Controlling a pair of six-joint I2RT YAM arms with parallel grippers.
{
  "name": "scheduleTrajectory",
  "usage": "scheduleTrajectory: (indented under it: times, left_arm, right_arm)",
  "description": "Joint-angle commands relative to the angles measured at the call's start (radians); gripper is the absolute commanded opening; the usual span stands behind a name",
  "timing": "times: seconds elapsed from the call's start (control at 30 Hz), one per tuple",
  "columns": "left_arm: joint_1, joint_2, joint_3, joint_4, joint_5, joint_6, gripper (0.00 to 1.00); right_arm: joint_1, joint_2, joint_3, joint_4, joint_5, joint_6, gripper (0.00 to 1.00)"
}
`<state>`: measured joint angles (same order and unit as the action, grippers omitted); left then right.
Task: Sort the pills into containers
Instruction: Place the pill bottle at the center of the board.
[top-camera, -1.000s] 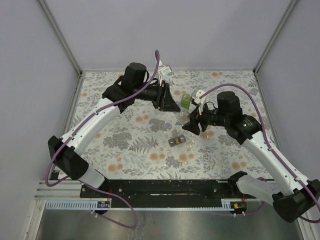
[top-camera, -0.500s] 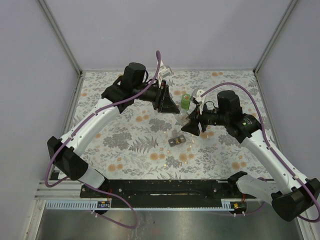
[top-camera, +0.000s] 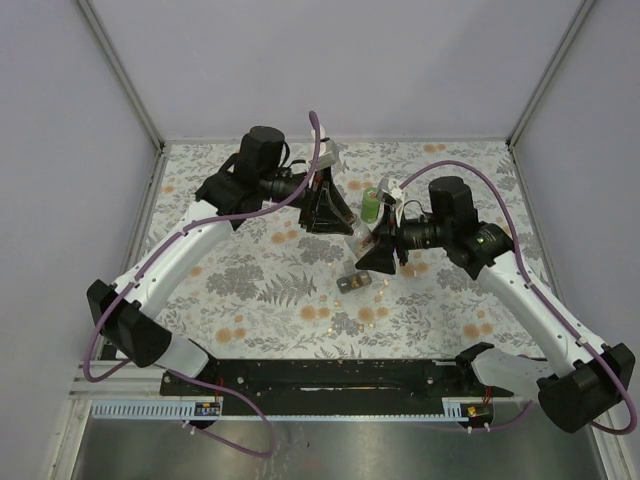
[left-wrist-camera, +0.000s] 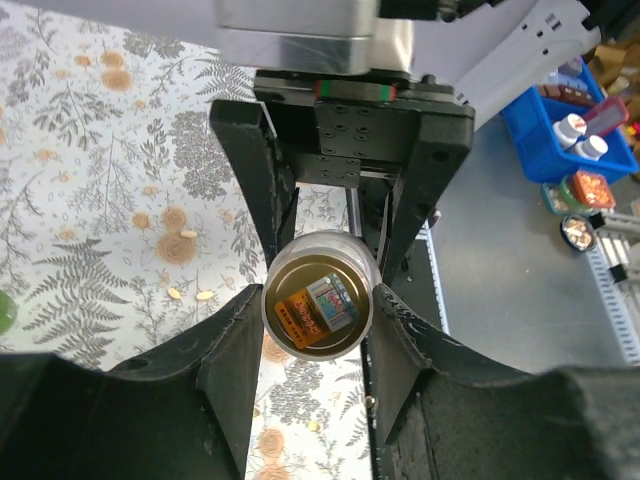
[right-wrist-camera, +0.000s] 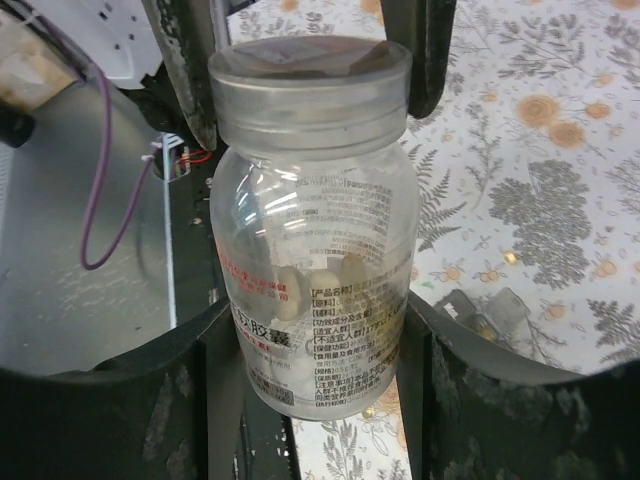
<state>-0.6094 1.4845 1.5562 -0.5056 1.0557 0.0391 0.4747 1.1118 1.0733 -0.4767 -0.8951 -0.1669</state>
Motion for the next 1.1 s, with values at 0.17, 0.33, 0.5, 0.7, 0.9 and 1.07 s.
scheduleTrajectory:
  times: [0.17, 0.33, 0.5, 0.7, 0.9, 1.07]
  left_arm:
    - [-0.021, -0.064, -0.018, -0.037, 0.179, 0.216, 0.19]
    - [-0.023, -0.049, -0.002, -0.042, 0.159, 0.193, 0.52]
    - [-0.027, -0.036, 0.002, -0.021, 0.139, 0.164, 0.73]
    - [-0.026, -0.041, -0.015, 0.074, 0.144, 0.068, 0.73]
    - [-0.023, -0.029, -0.019, 0.128, 0.148, 0.010, 0.56]
    - [-0.023, -0.015, -0.024, 0.176, 0.158, -0.036, 0.39]
  right_arm:
    - [-0.030, 0.023, 0.056, 0.084, -0.096, 0.093, 0.00]
    - [-0.030, 0.011, 0.051, 0.067, -0.068, 0.066, 0.00]
    - [-0.030, 0.003, 0.051, 0.053, -0.054, 0.052, 0.00]
    - [-0.030, -0.012, 0.037, 0.056, -0.051, 0.046, 0.00]
    - [-0.030, -0.026, 0.027, 0.058, -0.042, 0.037, 0.00]
    - [-0.028, -0.030, 0.019, 0.052, -0.036, 0.026, 0.00]
